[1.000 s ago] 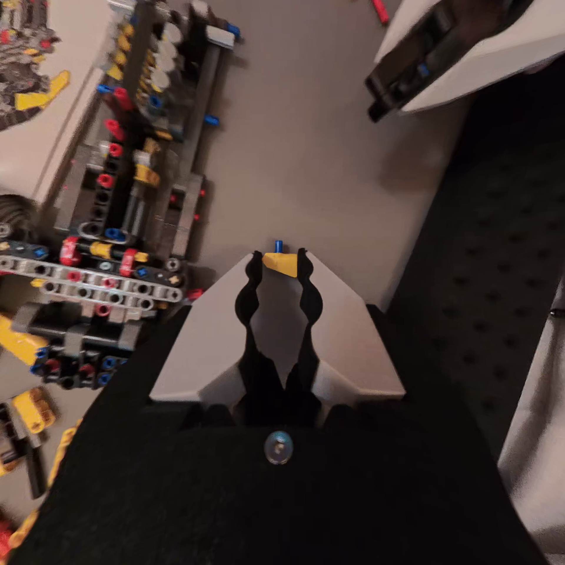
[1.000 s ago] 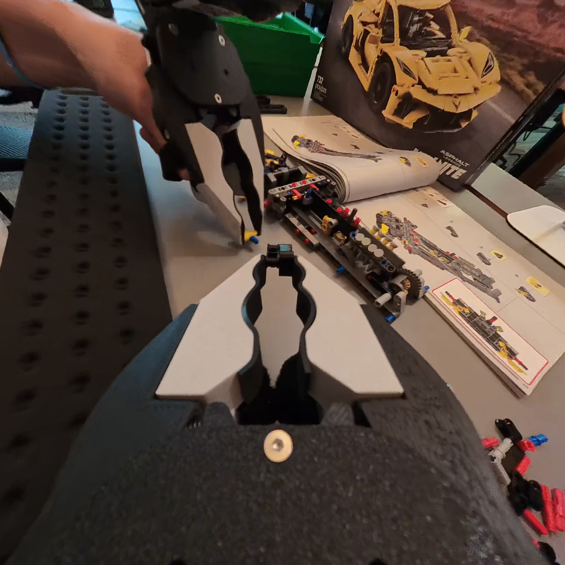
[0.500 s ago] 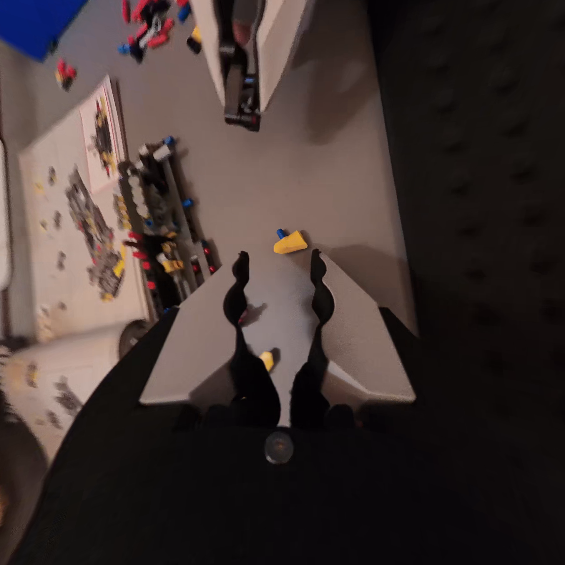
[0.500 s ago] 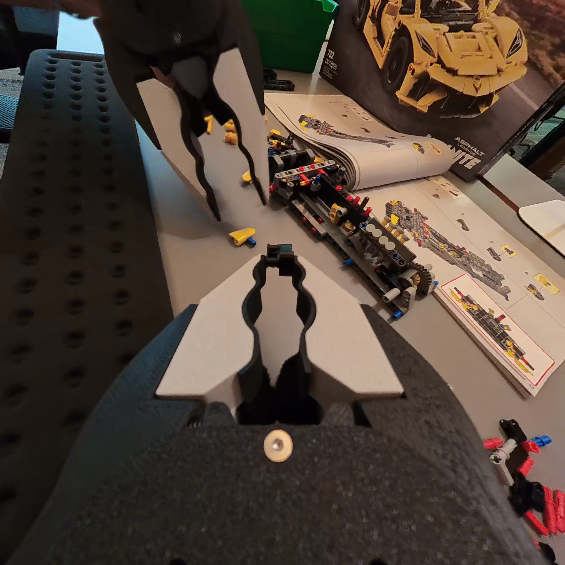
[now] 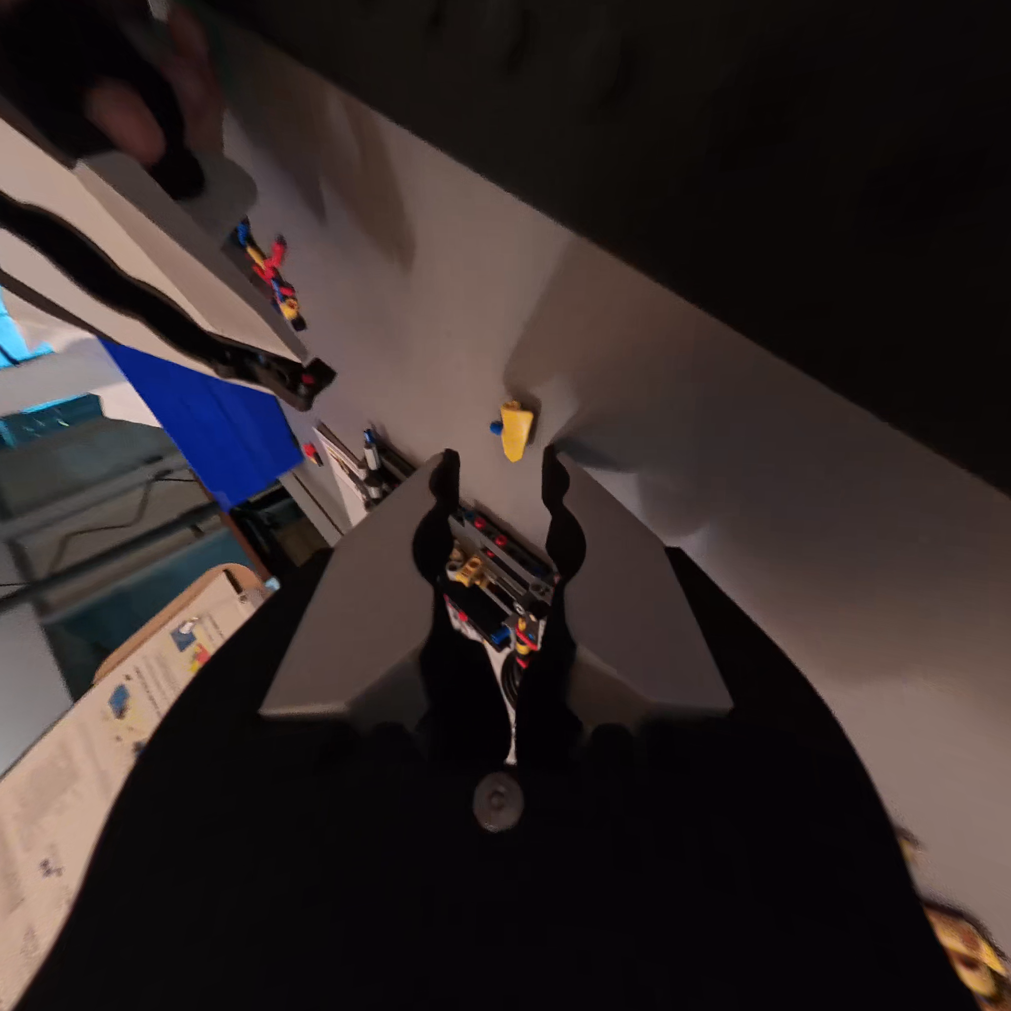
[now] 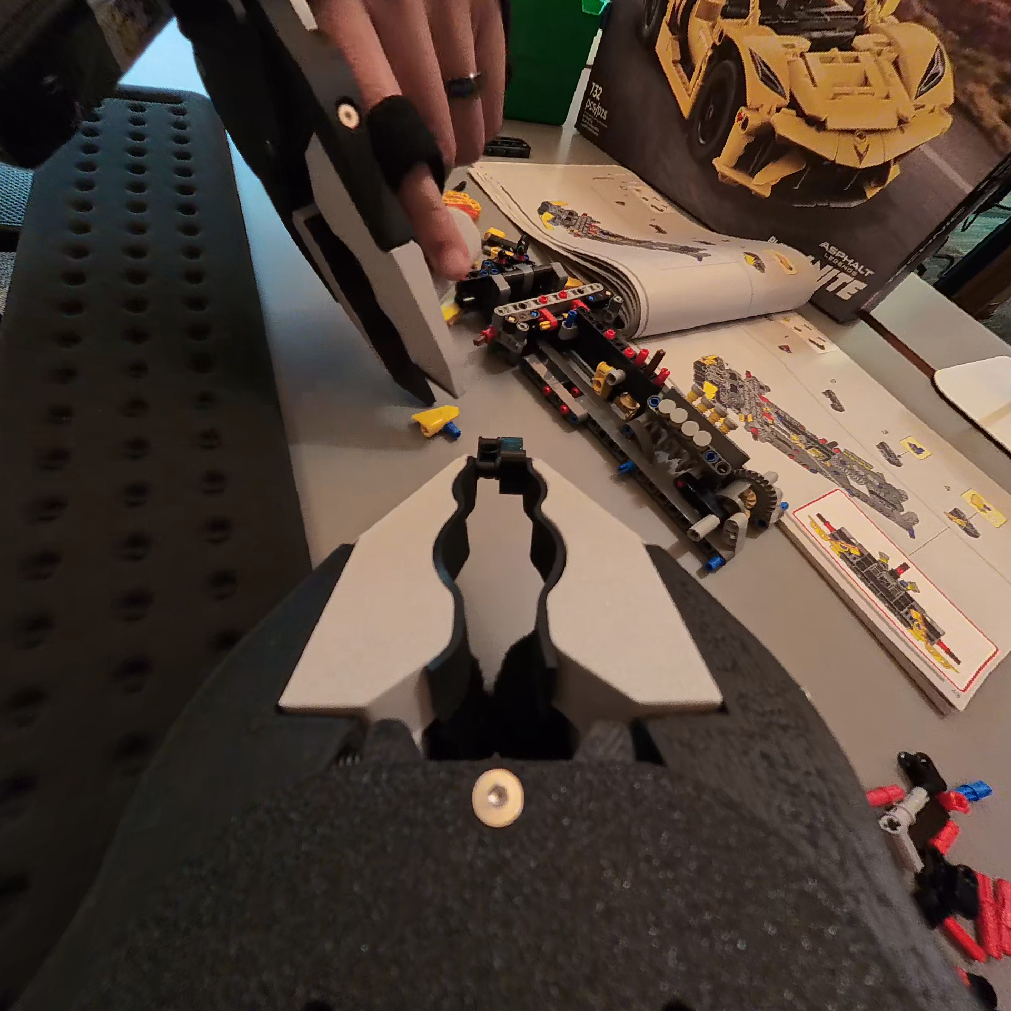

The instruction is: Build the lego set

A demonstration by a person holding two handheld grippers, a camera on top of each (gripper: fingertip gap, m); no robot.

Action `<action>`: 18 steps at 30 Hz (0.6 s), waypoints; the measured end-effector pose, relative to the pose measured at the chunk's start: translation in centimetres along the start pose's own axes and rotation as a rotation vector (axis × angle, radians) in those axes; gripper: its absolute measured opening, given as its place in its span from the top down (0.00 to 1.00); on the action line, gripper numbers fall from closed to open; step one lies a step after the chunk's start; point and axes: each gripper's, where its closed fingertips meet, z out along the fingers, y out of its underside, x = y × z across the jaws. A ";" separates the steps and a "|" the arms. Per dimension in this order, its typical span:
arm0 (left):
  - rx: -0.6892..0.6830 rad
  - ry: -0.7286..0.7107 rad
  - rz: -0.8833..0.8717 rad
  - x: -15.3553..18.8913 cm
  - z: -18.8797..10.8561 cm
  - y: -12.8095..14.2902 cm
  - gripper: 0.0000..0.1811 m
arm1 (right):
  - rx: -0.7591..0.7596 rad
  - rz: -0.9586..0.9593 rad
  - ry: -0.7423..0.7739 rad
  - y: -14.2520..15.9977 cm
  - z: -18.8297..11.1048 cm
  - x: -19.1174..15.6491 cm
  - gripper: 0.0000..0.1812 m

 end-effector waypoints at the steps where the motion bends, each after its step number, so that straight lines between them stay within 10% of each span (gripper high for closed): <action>1: 0.007 -0.016 0.018 -0.1 0.2 -0.1 0.86 | 0.000 0.001 -0.003 0.0 0.0 0.0 0.91; 11: 0.052 -0.018 -0.049 -0.5 1.8 -0.5 0.98 | 0.007 0.009 -0.024 -0.1 0.0 -0.3 0.92; 18: 0.117 0.018 -0.451 -1.8 1.7 -0.7 0.99 | 0.046 0.052 -0.026 -0.6 -0.4 0.1 0.92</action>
